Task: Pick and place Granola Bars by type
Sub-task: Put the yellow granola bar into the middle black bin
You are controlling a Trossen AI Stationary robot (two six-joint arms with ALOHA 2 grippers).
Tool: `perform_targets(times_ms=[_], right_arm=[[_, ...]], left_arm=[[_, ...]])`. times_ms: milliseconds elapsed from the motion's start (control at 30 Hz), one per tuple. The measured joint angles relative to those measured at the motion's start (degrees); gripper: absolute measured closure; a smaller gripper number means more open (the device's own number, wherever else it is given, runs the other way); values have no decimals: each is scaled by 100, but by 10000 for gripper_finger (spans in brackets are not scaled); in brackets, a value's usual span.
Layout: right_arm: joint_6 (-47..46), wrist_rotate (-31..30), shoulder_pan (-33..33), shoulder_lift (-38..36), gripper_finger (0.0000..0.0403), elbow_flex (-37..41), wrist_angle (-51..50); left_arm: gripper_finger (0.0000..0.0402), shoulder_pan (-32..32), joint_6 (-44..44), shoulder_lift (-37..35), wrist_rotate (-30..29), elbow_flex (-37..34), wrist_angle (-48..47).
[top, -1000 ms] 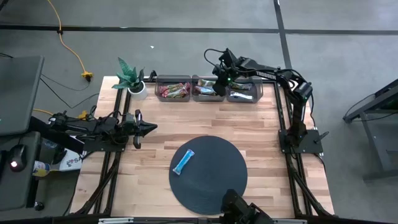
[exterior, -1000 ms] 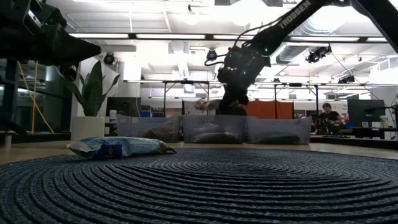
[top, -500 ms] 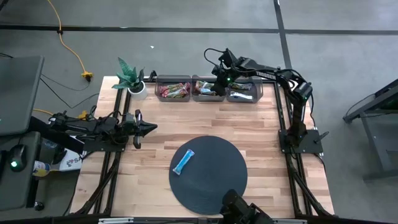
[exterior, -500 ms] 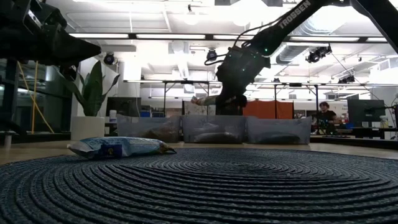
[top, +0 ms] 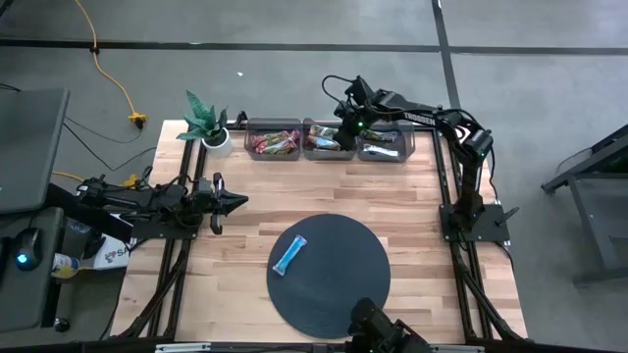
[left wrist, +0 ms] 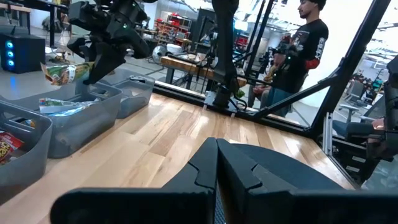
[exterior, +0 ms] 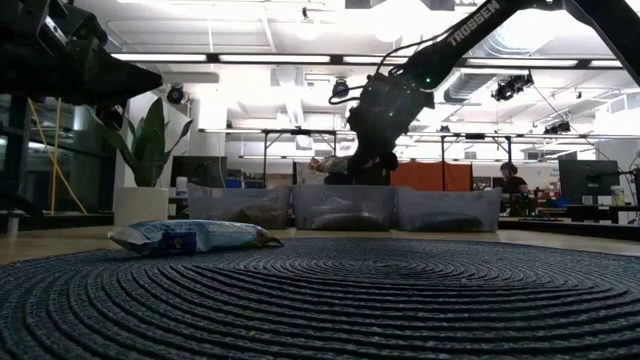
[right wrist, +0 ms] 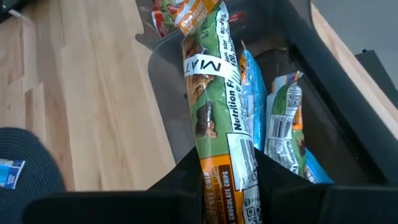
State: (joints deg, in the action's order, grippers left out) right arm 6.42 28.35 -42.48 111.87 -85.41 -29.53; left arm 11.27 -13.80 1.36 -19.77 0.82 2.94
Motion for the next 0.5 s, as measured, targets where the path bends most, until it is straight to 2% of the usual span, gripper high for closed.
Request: perform_targets(times_ms=[167, 500], right_arm=[[61, -7, 0, 0, 338, 0, 76], [189, -78, 1, 0, 255, 0, 98]], left_arm=[[400, -2, 0, 1, 0, -2, 0], [400, 0, 0, -1, 0, -1, 1]])
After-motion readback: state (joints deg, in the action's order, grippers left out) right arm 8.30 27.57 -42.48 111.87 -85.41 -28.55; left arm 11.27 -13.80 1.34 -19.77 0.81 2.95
